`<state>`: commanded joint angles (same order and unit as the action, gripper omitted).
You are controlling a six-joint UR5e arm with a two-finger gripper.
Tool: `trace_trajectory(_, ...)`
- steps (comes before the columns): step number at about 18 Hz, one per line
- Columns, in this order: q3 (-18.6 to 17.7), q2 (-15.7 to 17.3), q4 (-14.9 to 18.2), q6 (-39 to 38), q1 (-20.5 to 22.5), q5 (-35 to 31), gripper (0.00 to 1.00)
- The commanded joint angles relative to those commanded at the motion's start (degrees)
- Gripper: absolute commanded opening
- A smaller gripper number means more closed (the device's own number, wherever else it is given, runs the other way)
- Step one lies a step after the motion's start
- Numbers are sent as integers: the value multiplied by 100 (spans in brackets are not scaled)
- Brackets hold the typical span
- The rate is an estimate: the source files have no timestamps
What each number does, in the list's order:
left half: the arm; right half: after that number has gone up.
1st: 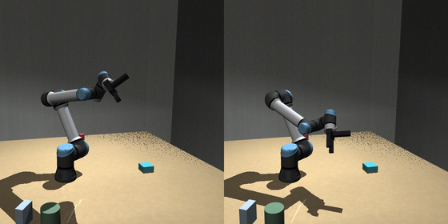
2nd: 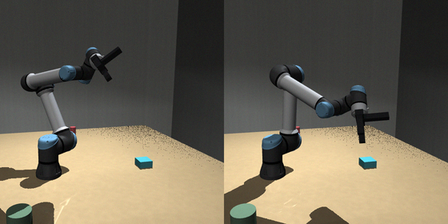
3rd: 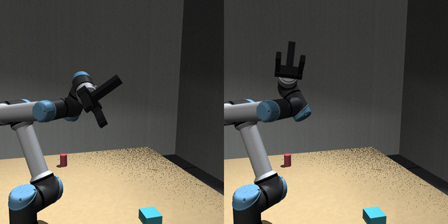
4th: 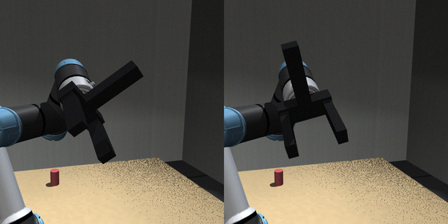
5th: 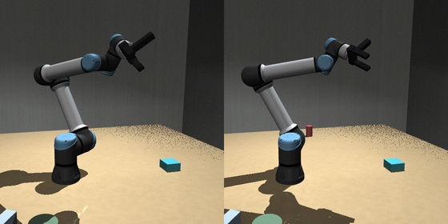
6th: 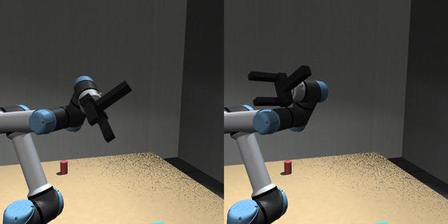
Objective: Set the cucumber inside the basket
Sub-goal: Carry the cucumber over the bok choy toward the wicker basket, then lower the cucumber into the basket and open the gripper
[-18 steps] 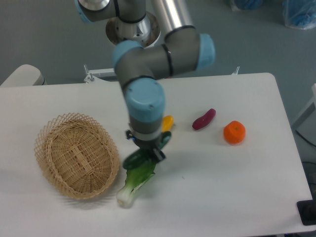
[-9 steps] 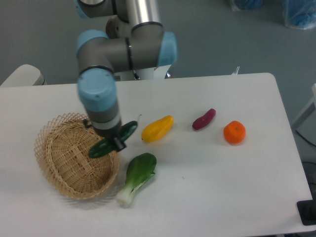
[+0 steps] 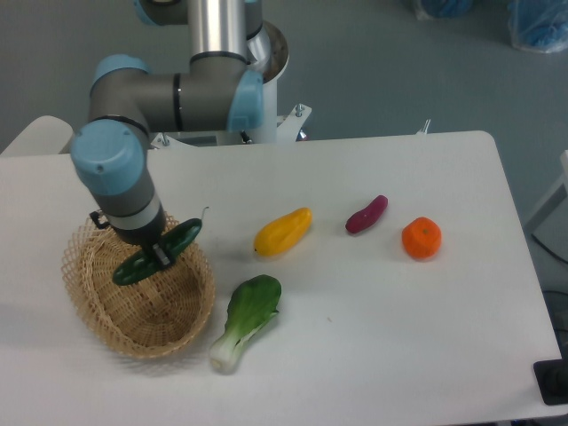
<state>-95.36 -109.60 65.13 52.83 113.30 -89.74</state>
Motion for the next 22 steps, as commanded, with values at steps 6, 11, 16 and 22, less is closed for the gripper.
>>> trace_trajectory(6, 0, -149, 0, -167, -194, 0, 0)
trace_trajectory(11, -9, -202, 0, -176, -264, -9, 2)
trace_trajectory(16, -9, -255, -9, -168, -291, -9, 17)
trace_trajectory(22, -9, -255, -35, -115, -291, -9, 77)
